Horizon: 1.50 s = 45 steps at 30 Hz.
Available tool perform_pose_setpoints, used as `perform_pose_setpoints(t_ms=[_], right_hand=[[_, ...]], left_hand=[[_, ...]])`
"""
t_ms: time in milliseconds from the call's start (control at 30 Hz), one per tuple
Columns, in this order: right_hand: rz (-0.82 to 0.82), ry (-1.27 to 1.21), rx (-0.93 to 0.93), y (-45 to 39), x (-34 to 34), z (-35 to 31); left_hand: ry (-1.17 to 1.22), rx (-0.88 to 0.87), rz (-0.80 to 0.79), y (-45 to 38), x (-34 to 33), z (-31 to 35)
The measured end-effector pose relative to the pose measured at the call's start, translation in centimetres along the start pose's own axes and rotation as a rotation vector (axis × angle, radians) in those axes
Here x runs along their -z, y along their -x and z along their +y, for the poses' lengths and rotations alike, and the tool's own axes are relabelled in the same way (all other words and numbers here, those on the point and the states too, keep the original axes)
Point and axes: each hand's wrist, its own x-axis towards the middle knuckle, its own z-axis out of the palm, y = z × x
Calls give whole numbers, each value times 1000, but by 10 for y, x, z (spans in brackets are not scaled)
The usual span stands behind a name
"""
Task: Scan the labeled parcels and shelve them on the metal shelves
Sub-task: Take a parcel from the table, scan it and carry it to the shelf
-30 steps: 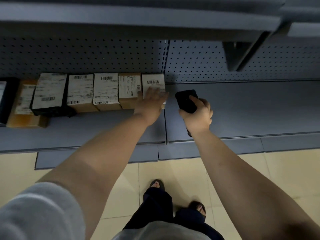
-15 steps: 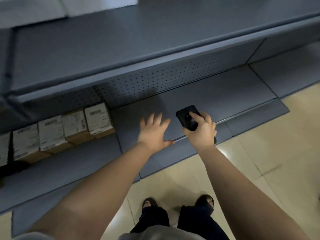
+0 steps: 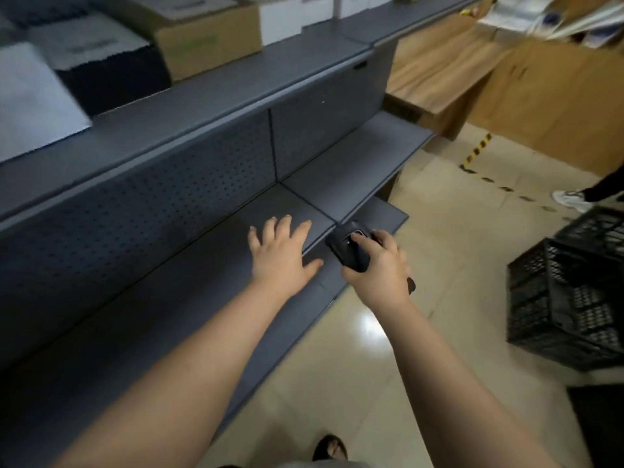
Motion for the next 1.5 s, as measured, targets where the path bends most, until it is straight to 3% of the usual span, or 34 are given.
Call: perform_pose_setpoints(t_ms=[433, 667, 1100, 1500], right_hand=[[234, -46, -235, -171, 164, 161], [327, -29, -325, -343, 239, 226], [210, 12, -344, -606, 333, 369], [104, 21, -105, -879, 435, 465]], left_hand=[[24, -259, -20, -193, 4, 265], [83, -331, -69, -366, -10, 387], [164, -218, -69, -626, -32, 565], [151, 16, 12, -846, -14, 707]])
